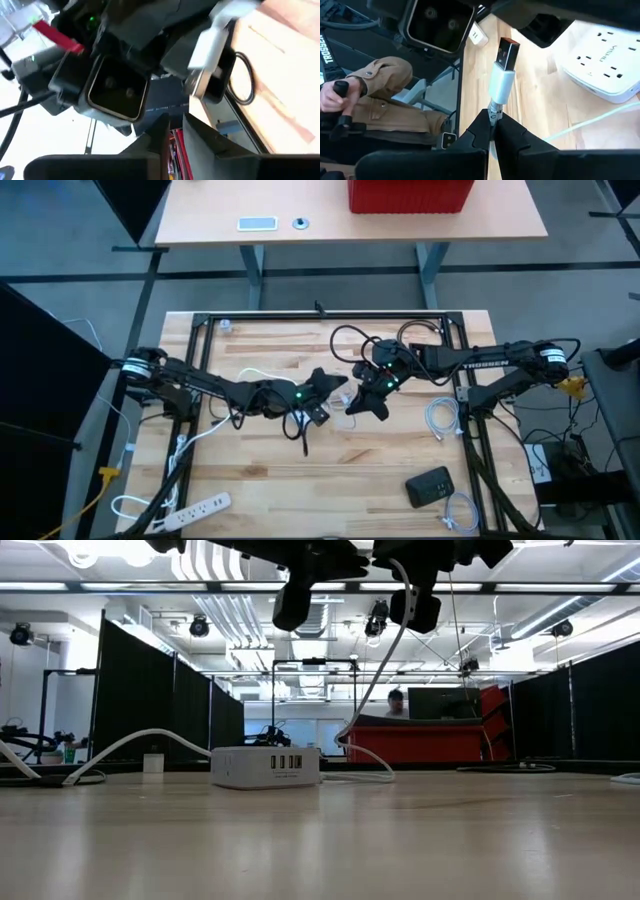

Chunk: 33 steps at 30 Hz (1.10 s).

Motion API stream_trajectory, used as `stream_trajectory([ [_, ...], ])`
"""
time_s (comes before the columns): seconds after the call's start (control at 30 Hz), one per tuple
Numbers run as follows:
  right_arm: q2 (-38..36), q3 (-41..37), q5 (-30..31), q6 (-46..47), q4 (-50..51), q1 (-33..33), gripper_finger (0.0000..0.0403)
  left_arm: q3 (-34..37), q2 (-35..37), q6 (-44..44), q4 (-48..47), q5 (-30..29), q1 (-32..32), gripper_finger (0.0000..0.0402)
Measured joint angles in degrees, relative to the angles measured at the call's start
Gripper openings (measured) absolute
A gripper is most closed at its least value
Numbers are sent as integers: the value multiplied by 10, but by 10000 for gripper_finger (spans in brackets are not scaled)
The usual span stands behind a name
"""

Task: Insert USB
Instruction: Insert the white USB cable into the top white outlet extension

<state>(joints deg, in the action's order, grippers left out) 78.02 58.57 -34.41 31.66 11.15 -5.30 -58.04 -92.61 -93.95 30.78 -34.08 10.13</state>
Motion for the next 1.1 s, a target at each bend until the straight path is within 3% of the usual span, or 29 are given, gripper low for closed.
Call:
stream_trajectory([
  [0.33,0,0,-2,-2,-1,0,0,0,6,-22,-23,-5,46,133],
  [0.5,0,0,-3,-2,-1,0,0,0,6,-22,-23,-15,48,145],
  [0.83,0,0,-3,-2,-7,0,0,0,3,-15,-38,-14,46,96],
  [1.1,0,0,-3,-2,-12,0,0,0,1,21,-38,-23,46,9],
])
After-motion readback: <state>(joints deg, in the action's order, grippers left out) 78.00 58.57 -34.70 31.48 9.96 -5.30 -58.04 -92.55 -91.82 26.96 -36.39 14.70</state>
